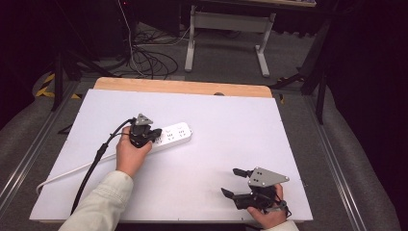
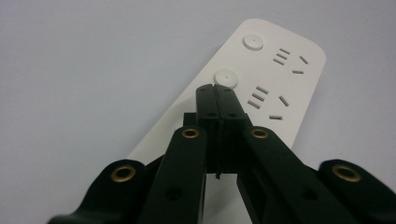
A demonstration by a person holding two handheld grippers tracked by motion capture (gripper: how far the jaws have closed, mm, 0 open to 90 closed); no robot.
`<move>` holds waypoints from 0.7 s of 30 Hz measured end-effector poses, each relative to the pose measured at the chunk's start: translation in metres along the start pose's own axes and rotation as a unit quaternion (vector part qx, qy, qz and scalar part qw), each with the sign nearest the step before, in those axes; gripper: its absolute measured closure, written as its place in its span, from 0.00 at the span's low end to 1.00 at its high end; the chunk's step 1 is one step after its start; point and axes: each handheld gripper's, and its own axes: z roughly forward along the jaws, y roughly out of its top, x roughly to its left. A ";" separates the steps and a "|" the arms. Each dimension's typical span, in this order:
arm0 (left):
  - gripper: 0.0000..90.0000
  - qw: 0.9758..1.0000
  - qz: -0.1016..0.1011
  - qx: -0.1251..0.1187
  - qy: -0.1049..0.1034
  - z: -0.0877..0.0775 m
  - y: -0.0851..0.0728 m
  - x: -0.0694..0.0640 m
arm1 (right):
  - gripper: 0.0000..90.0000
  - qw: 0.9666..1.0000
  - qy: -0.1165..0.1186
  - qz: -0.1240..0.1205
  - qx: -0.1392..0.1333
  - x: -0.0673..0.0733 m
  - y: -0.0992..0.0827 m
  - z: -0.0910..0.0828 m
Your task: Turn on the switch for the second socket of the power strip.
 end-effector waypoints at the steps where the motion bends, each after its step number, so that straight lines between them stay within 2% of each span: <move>1: 1.00 1.000 0.005 -0.003 0.001 0.000 0.000 0.000 | 0.28 1.000 0.000 0.000 0.000 0.000 0.000 0.000; 6: 1.00 1.000 0.018 -0.007 0.016 -0.001 0.000 0.000 | 0.28 1.000 0.001 0.000 0.000 0.000 0.000 0.000; 9: 1.00 1.000 0.013 -0.006 0.017 -0.002 0.000 0.002 | 0.28 1.000 0.001 0.000 0.000 0.000 0.000 0.000; 11: 1.00 1.000 0.009 -0.003 0.026 -0.003 0.000 0.003 | 0.28 1.000 0.001 0.000 0.001 0.000 0.000 0.000; 16: 1.00 1.000 0.007 -0.002 0.020 -0.002 0.000 0.003 | 0.28 1.000 0.001 -0.001 0.002 0.000 0.000 0.000; 21: 1.00 1.000 -0.011 0.004 0.011 -0.001 0.000 0.003 | 0.28 1.000 0.002 -0.002 0.002 0.001 0.000 0.000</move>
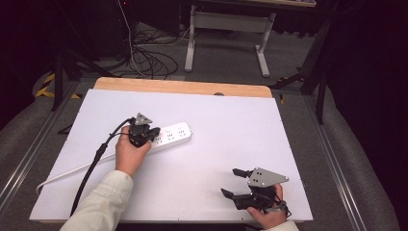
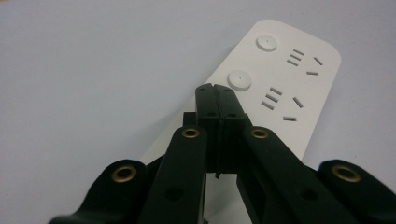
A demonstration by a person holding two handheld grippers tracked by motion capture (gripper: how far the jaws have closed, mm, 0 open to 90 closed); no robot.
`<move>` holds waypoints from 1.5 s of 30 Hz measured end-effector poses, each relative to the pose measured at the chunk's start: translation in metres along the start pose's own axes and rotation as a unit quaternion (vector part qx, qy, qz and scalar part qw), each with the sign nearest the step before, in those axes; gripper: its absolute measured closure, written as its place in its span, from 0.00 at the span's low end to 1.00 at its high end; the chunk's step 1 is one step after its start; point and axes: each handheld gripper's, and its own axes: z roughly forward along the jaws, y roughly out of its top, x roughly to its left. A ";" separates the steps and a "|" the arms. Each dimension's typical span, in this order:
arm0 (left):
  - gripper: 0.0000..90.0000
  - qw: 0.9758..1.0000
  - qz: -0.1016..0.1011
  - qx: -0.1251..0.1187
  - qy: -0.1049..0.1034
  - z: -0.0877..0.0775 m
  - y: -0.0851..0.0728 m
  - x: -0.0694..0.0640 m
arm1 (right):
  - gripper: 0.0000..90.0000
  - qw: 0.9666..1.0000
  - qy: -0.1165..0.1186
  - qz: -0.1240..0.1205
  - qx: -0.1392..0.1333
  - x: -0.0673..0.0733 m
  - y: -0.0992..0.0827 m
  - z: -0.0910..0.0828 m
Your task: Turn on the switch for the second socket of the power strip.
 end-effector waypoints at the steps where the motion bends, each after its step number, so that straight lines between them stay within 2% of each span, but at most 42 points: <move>1: 1.00 1.000 -0.003 -0.001 0.000 0.000 0.000 0.001 | 0.28 1.000 0.000 0.000 0.000 0.000 0.000 0.000; 4: 1.00 1.000 -0.001 -0.001 0.003 0.000 0.000 0.001 | 0.28 1.000 0.001 0.000 0.000 0.000 0.000 0.000; 5: 1.00 1.000 0.008 -0.001 0.008 0.001 0.000 -0.001 | 0.28 1.000 0.001 0.000 0.000 0.000 0.000 0.000; 8: 1.00 1.000 0.014 0.000 0.016 0.001 -0.001 -0.004 | 0.28 1.000 0.001 -0.001 -0.001 0.000 0.000 0.000; 13: 1.00 1.000 0.006 0.001 0.019 0.001 -0.001 -0.005 | 0.28 1.000 0.002 -0.002 -0.001 0.001 0.000 0.000; 16: 1.00 0.998 0.028 -0.001 0.051 0.001 -0.002 -0.005 | 0.28 1.000 0.003 -0.002 0.000 0.001 -0.001 0.000; 18: 1.00 0.999 0.012 -0.005 0.039 0.000 -0.003 -0.002 | 0.28 1.000 0.003 -0.002 0.000 0.001 -0.001 0.000; 24: 1.00 0.999 0.014 -0.005 0.040 0.001 -0.003 -0.004 | 0.28 1.000 0.004 -0.002 0.003 0.001 -0.001 0.001; 26: 1.00 0.999 0.025 -0.002 0.049 0.001 -0.003 -0.005 | 0.28 1.000 0.004 -0.001 0.003 0.001 -0.001 0.001; 30: 1.00 0.999 0.015 0.005 0.038 0.000 -0.003 -0.004 | 0.28 1.000 0.005 -0.001 0.004 0.002 -0.001 0.001; 34: 1.00 0.999 0.020 0.008 0.042 0.000 -0.001 -0.006 | 0.28 1.000 0.004 -0.001 0.004 0.001 -0.001 0.001; 35: 1.00 0.999 0.018 0.009 0.038 0.000 -0.001 -0.005 | 0.28 1.000 0.004 -0.001 0.004 0.001 -0.001 0.000; 38: 1.00 1.000 -0.010 0.017 0.021 -0.005 0.002 0.002 | 0.28 1.000 0.003 0.000 0.002 0.001 -0.001 0.000; 41: 1.00 1.000 -0.007 0.015 0.020 -0.010 0.003 0.004 | 0.28 1.000 0.002 0.001 0.002 0.000 -0.001 0.000; 43: 1.00 1.000 -0.006 0.002 -0.001 -0.016 0.005 0.002 | 0.28 1.000 0.002 0.002 0.002 0.000 -0.001 0.000; 45: 1.00 1.000 -0.003 -0.005 -0.005 -0.021 0.007 0.001 | 0.28 1.000 0.002 0.003 0.003 0.000 -0.001 0.001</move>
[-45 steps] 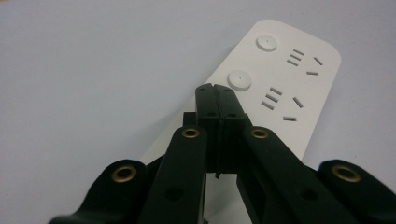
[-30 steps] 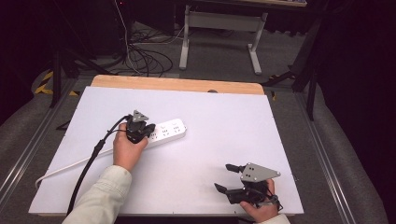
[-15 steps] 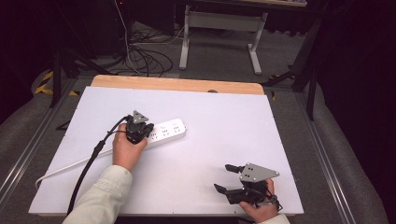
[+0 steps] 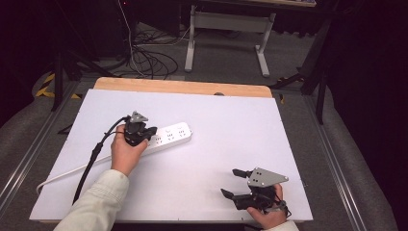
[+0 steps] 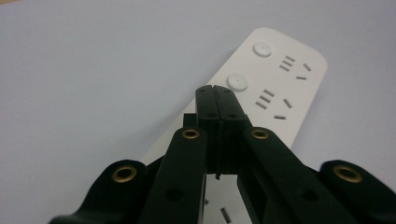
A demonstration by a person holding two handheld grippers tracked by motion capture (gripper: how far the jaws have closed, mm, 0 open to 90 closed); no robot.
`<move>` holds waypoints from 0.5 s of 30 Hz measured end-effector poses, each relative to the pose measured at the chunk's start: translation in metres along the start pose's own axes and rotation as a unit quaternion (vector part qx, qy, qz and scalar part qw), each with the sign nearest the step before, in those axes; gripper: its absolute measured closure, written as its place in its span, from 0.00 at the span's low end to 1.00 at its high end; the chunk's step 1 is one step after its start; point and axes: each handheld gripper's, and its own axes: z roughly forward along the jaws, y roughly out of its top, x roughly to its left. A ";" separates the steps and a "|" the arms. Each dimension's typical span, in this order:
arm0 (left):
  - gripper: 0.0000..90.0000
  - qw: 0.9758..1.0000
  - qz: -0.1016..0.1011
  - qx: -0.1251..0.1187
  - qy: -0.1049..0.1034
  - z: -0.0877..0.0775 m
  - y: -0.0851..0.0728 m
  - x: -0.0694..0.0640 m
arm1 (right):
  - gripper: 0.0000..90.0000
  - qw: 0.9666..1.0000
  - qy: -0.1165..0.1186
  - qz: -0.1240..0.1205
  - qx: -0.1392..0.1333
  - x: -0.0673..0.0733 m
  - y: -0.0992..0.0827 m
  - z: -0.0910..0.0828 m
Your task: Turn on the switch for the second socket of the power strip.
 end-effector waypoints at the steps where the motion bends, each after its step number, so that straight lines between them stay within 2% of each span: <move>1: 1.00 1.000 -0.004 -0.001 -0.006 -0.003 0.000 -0.001 | 0.28 1.000 -0.001 -0.001 0.001 0.000 0.000 0.000; 6: 1.00 1.000 0.000 -0.013 -0.008 -0.016 0.003 -0.001 | 0.28 1.000 -0.002 0.000 0.000 0.000 0.000 -0.001; 9: 1.00 0.999 -0.013 -0.025 -0.015 -0.021 0.006 -0.002 | 0.28 1.000 -0.002 0.000 0.000 0.000 0.000 -0.001; 15: 0.95 0.999 -0.016 -0.034 -0.020 -0.029 0.007 -0.003 | 0.28 1.000 -0.003 0.000 0.000 0.000 -0.001 -0.001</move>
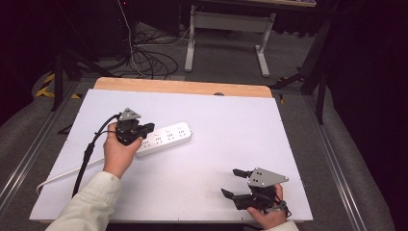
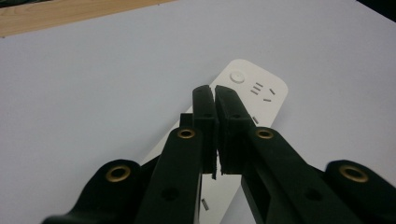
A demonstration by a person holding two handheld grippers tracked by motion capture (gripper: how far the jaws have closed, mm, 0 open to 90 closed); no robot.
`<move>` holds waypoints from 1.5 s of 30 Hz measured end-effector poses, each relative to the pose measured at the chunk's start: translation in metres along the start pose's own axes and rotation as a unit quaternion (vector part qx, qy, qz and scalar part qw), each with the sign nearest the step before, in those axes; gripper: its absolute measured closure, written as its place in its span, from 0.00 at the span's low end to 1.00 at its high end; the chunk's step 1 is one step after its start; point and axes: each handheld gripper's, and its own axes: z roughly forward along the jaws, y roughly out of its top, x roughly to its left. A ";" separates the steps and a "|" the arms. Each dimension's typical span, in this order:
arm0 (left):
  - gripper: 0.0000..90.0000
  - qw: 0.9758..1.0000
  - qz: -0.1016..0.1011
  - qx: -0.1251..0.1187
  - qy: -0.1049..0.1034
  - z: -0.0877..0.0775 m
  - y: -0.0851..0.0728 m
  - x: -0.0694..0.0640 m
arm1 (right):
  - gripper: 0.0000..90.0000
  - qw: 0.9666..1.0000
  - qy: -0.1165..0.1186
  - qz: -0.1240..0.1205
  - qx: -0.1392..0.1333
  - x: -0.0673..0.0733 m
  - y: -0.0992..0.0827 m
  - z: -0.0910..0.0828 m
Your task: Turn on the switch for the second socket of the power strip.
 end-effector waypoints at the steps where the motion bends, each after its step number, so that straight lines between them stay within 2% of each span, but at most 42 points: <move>1: 0.94 1.000 0.000 -0.003 -0.002 -0.001 0.000 -0.001 | 0.28 1.000 0.000 0.001 -0.001 0.000 0.000 0.000; 7: 0.75 0.999 0.017 -0.020 -0.020 -0.014 0.004 -0.012 | 0.28 1.000 -0.002 0.001 -0.001 0.000 0.000 -0.001; 8: 0.72 0.999 0.024 -0.025 -0.031 -0.022 0.005 -0.016 | 0.28 1.000 -0.004 0.002 -0.003 0.000 0.000 -0.002; 9: 0.70 0.999 0.032 -0.025 -0.033 -0.026 0.006 -0.018 | 0.28 1.000 -0.004 0.002 -0.003 0.000 0.000 -0.002; 12: 0.62 0.998 0.040 -0.030 -0.041 -0.034 0.008 -0.022 | 0.28 1.000 -0.004 0.002 -0.002 0.000 0.000 -0.002; 14: 0.55 0.997 0.045 -0.039 -0.049 -0.046 0.007 -0.026 | 0.28 1.000 -0.005 0.002 -0.003 0.000 0.000 -0.002; 15: 0.52 0.997 0.053 -0.039 -0.050 -0.050 0.007 -0.026 | 0.28 1.000 -0.006 0.002 -0.003 0.000 0.000 -0.002; 18: 0.44 0.996 0.059 -0.041 -0.052 -0.058 0.005 -0.029 | 0.28 1.000 -0.006 0.004 -0.003 0.000 0.000 -0.002; 23: 0.37 0.993 0.091 -0.047 -0.057 -0.076 -0.001 -0.035 | 0.28 1.000 -0.006 0.007 -0.006 -0.001 0.000 -0.002; 27: 0.34 0.991 0.101 -0.055 -0.067 -0.086 -0.011 -0.037 | 0.28 1.000 -0.007 0.008 -0.007 -0.001 0.000 -0.003; 30: 0.32 0.990 0.113 -0.054 -0.061 -0.090 -0.024 -0.037 | 0.28 1.000 -0.008 0.008 -0.007 -0.001 0.000 -0.003; 33: 0.31 0.990 0.117 -0.051 -0.064 -0.093 -0.030 -0.036 | 0.28 1.000 -0.008 0.008 -0.008 0.000 0.000 -0.003; 40: 0.30 0.987 0.122 -0.069 -0.084 -0.107 -0.056 -0.031 | 0.28 1.000 -0.008 0.009 -0.007 -0.001 0.000 -0.002; 41: 0.30 0.987 0.118 -0.068 -0.090 -0.109 -0.060 -0.029 | 0.28 1.000 -0.008 0.009 -0.007 -0.001 0.000 -0.003; 43: 0.30 0.986 0.096 -0.064 -0.116 -0.111 -0.067 -0.026 | 0.28 1.000 -0.007 0.010 -0.006 -0.001 0.000 -0.003; 45: 0.29 0.986 0.092 -0.063 -0.120 -0.113 -0.075 -0.024 | 0.28 1.000 -0.007 0.011 -0.005 -0.001 0.000 -0.003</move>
